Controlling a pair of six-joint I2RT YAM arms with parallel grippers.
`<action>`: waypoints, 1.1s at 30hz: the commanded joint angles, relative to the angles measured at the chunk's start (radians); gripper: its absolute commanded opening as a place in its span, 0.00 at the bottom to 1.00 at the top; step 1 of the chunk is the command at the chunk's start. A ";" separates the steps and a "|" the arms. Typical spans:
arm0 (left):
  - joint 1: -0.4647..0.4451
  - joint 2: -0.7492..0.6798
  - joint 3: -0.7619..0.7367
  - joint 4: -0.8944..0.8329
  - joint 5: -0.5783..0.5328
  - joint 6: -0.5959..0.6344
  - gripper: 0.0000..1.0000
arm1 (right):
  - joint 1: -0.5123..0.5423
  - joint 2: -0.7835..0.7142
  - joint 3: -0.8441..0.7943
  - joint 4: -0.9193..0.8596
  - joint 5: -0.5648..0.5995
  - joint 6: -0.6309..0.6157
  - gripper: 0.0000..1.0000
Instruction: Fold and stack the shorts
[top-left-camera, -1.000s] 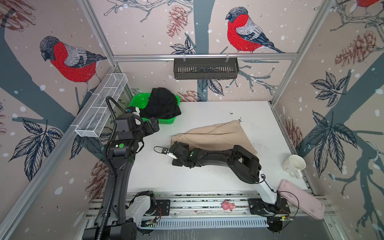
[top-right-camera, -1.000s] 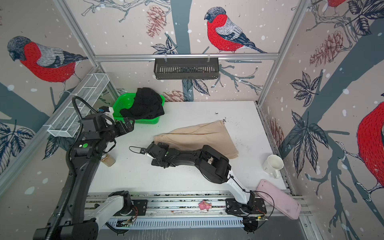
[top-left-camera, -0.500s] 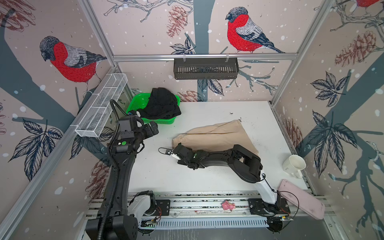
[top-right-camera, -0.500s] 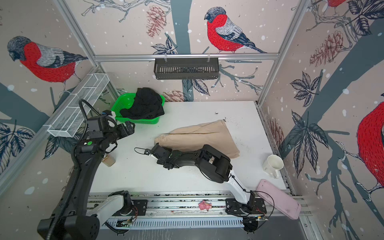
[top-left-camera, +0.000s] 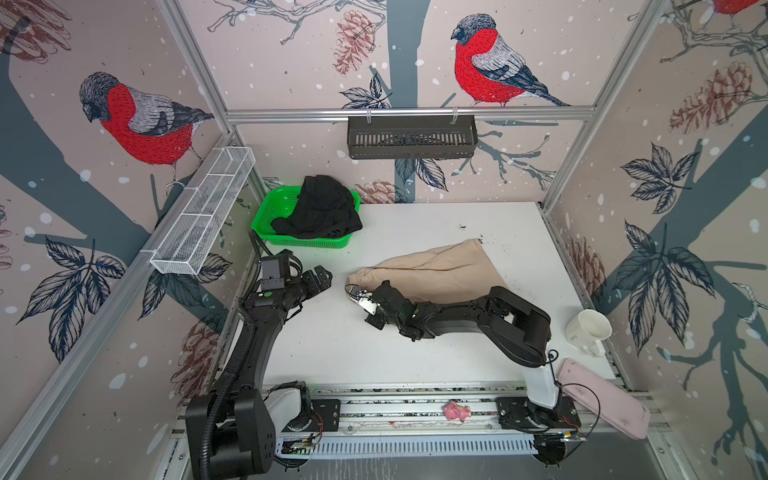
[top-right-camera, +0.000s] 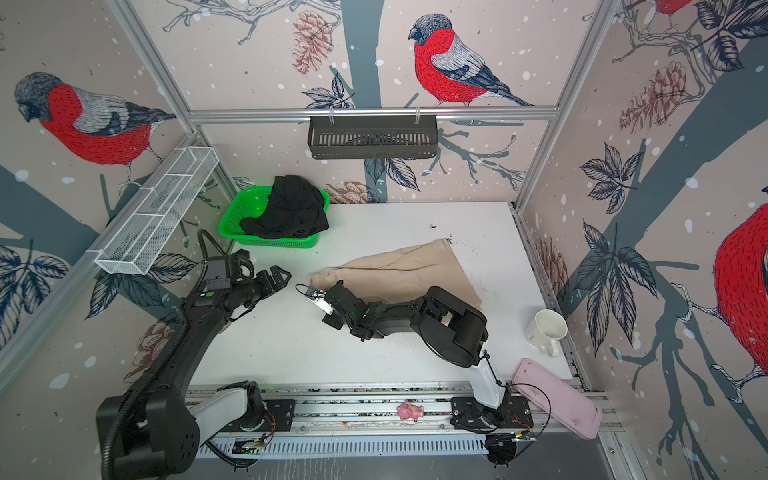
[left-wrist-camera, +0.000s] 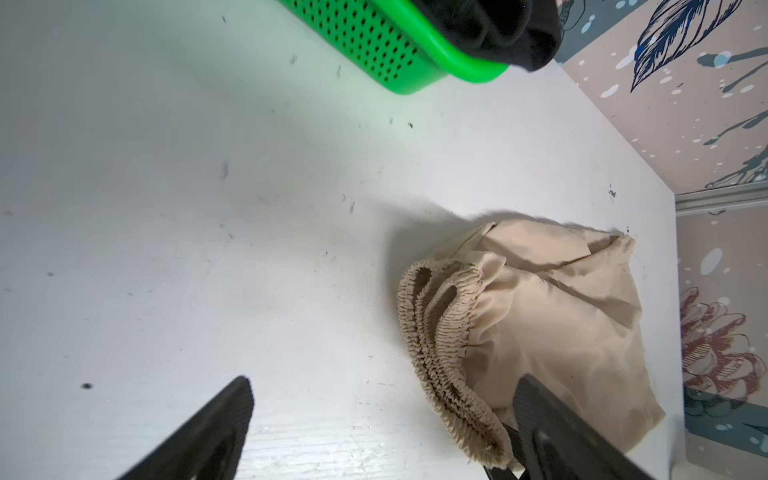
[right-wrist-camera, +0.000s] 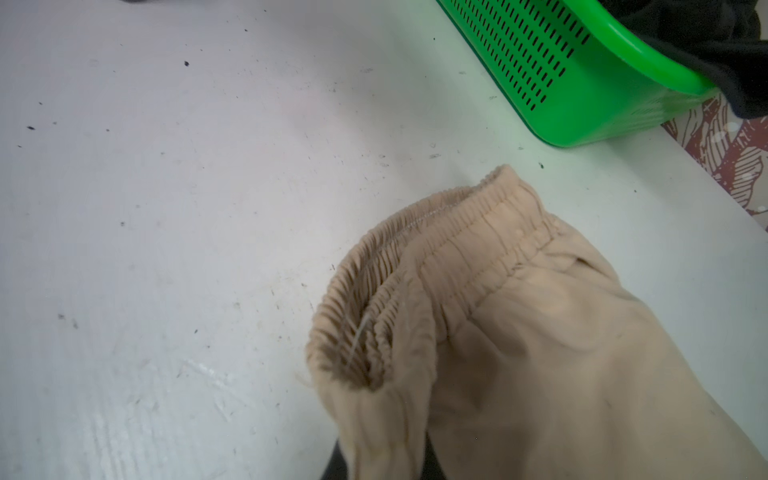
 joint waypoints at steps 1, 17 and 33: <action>-0.006 0.008 -0.053 0.155 0.081 -0.074 0.98 | 0.012 0.006 -0.002 0.094 0.008 0.000 0.01; -0.125 0.142 -0.155 0.340 0.041 -0.145 0.98 | 0.044 0.051 0.003 0.166 0.096 -0.003 0.01; -0.142 0.278 -0.231 0.623 0.148 -0.207 0.89 | 0.076 0.065 -0.011 0.248 0.114 -0.013 0.01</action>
